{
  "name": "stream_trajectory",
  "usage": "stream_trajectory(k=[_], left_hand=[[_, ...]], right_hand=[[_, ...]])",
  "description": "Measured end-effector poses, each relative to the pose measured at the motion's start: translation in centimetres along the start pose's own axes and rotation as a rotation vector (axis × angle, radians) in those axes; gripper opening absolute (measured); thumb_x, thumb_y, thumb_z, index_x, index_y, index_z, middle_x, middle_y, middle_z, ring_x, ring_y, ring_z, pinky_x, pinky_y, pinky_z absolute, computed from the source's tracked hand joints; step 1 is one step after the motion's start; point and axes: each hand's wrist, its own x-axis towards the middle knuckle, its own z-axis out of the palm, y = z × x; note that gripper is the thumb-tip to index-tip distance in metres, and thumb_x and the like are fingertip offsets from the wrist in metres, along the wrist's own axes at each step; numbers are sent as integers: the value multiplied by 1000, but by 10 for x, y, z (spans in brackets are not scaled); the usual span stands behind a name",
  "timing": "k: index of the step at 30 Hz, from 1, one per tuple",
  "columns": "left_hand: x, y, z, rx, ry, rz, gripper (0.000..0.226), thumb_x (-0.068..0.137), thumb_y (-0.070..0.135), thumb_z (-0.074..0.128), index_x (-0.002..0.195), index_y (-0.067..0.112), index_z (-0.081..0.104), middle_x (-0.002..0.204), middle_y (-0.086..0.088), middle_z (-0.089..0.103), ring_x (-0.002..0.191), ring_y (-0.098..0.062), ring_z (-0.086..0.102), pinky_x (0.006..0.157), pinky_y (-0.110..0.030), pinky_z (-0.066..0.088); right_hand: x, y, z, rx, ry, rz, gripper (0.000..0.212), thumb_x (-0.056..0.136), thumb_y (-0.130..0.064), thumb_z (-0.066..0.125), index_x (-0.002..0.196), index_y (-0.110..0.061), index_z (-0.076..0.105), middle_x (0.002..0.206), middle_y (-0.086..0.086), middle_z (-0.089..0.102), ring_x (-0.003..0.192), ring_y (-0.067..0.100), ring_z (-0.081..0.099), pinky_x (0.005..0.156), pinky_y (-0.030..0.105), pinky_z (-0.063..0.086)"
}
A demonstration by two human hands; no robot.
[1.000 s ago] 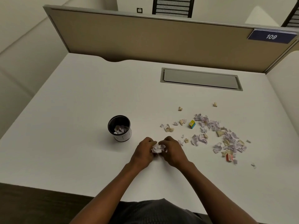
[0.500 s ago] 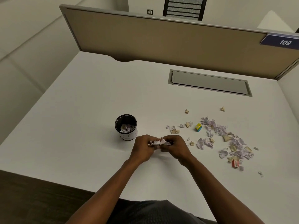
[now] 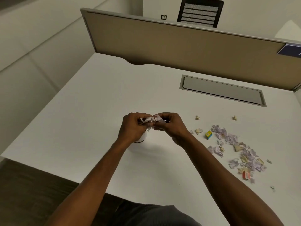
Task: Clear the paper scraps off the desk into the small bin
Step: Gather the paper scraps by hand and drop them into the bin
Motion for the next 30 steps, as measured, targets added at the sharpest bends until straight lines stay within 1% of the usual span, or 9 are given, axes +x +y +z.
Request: stream_trajectory(k=[2, 7, 9, 11, 13, 15, 18, 24, 30], left_hand=[[2, -5, -10, 3, 34, -29, 30, 77, 23, 85, 94, 45, 73, 75, 34, 70, 84, 13, 68, 71, -5, 53], [8, -21, -28, 66, 87, -81, 23, 78, 20, 84, 98, 29, 79, 90, 16, 77, 87, 2, 71, 79, -26, 61], [8, -25, -30, 113, 95, -79, 21, 79, 16, 83, 96, 28, 80, 85, 16, 75, 82, 4, 70, 77, -28, 62], [7, -29, -31, 178, 99, -63, 18, 79, 12, 81, 92, 24, 80, 83, 8, 76, 79, -7, 70, 75, -34, 62], [6, -35, -31, 244, 96, -22, 15, 81, 10, 78, 91, 22, 80, 85, 0, 77, 81, -18, 70, 74, -39, 61], [5, -39, -33, 286, 81, -3, 19, 83, 10, 76, 97, 22, 79, 90, 0, 78, 84, -18, 70, 75, -37, 60], [8, -45, -37, 345, 70, -32, 30, 80, 13, 78, 108, 25, 76, 99, 1, 77, 87, -16, 68, 75, -26, 54], [6, -50, -43, 407, 52, -46, 27, 76, 20, 82, 101, 28, 75, 91, 6, 75, 81, -16, 67, 64, -16, 43], [-4, -47, -39, 391, 147, 53, 25, 83, 21, 77, 108, 22, 74, 101, 4, 75, 86, -13, 67, 78, -27, 55]], right_hand=[[8, -5, 11, -17, -19, 0, 25, 77, -4, 84, 100, 0, 76, 100, 18, 76, 88, 27, 76, 77, 30, 61], [25, -8, 34, -156, -17, 6, 26, 77, -8, 84, 103, -5, 77, 98, 14, 77, 92, 27, 76, 83, 37, 63], [29, -6, 40, -303, -2, -19, 26, 79, -9, 82, 104, -11, 77, 99, 8, 78, 92, 22, 75, 78, 29, 62], [29, -7, 46, -498, 3, -75, 28, 79, -8, 78, 106, -16, 77, 102, 3, 78, 93, 18, 72, 73, 22, 57], [29, -7, 52, -676, -24, -165, 32, 81, -8, 74, 111, -15, 76, 108, 4, 77, 98, 20, 71, 80, 27, 57], [29, -9, 58, -795, -64, -236, 35, 83, -6, 70, 117, -12, 73, 114, 7, 76, 103, 24, 70, 88, 30, 54], [29, -12, 66, -921, -117, -298, 36, 83, -2, 65, 117, -11, 71, 110, 9, 75, 100, 29, 68, 86, 35, 54], [25, -9, 72, -938, -125, -376, 28, 81, -1, 67, 107, -5, 71, 99, 13, 75, 91, 33, 66, 77, 37, 55], [13, 6, 67, -756, 35, -435, 31, 87, 0, 62, 114, -12, 73, 108, 6, 76, 93, 22, 72, 83, 39, 60]])
